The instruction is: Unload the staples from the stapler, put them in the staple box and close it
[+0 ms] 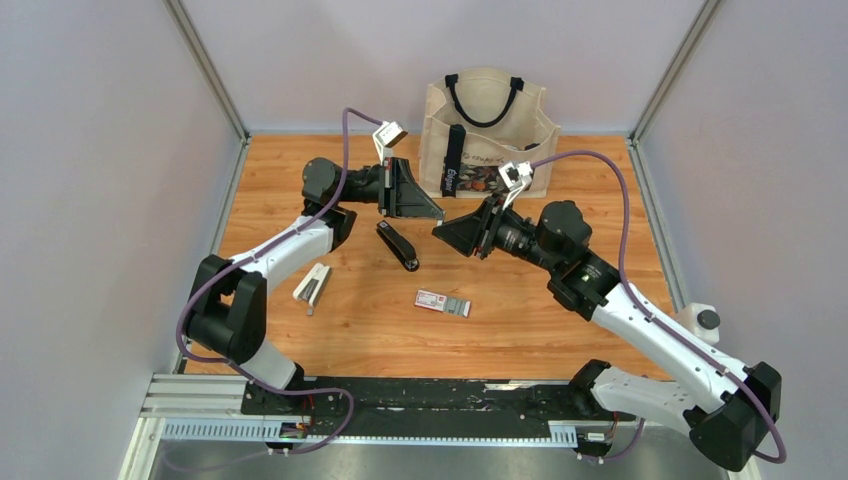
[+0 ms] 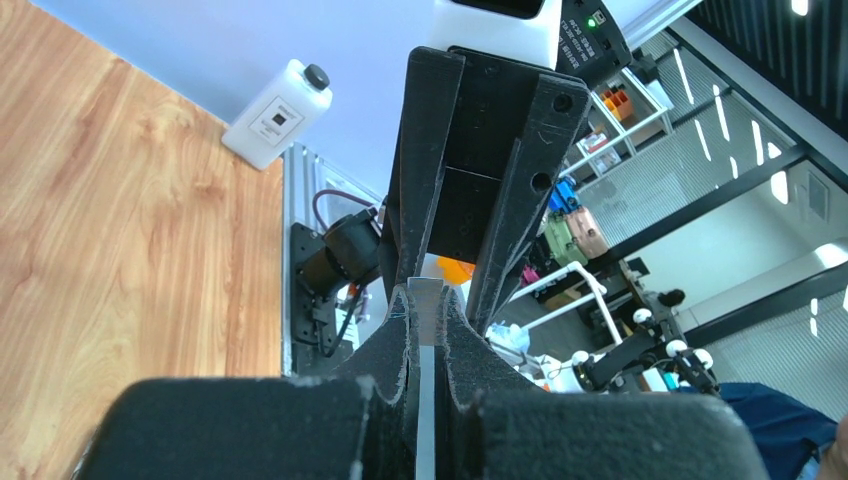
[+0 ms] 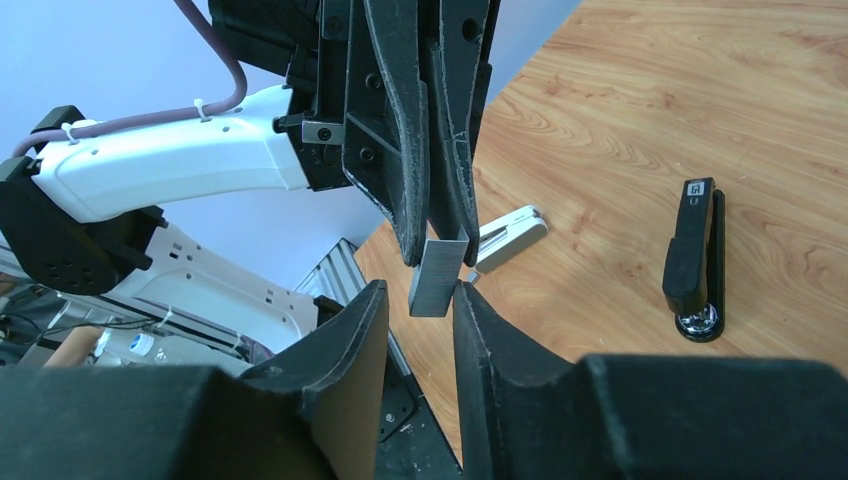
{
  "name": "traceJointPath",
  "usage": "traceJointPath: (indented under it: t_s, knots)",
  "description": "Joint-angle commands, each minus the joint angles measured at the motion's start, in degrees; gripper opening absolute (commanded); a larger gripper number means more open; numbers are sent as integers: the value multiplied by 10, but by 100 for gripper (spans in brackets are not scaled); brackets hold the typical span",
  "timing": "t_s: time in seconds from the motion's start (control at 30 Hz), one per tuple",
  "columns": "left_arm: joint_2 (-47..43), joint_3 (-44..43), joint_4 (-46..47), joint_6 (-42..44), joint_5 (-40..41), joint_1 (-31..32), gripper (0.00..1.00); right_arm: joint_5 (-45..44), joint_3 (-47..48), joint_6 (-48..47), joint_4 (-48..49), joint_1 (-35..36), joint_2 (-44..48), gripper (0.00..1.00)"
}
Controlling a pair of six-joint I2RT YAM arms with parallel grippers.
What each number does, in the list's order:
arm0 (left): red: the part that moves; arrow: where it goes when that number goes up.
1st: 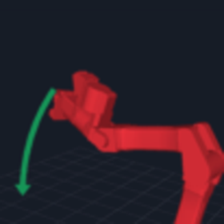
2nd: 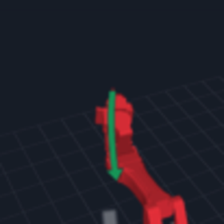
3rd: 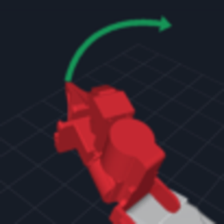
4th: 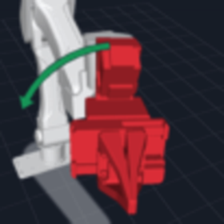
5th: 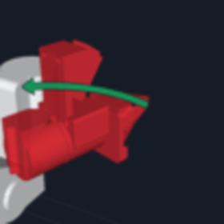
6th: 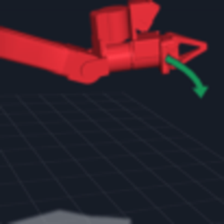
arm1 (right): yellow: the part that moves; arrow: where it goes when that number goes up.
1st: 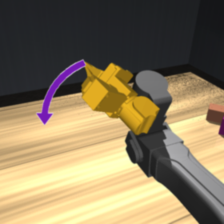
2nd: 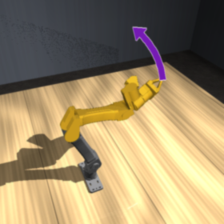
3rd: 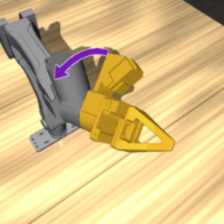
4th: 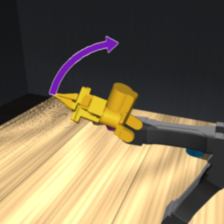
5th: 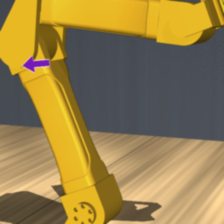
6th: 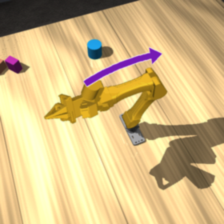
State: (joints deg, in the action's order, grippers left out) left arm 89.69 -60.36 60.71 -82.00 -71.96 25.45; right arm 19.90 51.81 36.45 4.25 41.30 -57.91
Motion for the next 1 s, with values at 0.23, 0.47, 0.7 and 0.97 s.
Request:
traceJointPath:
  t_s: [0.23,0.47,0.7,0.97]
  knots:
    - [-24,4,10,24,-4,0,0,2,13,12,43,-2,5,22]
    - [-25,7,6,27,-4,0,0,-4,9,13,43,-3,6,30]
    - [-28,9,0,33,-5,1,0,-7,10,13,44,-3,5,29]
    - [-29,10,-3,41,-5,4,0,-6,5,17,49,-4,4,18]
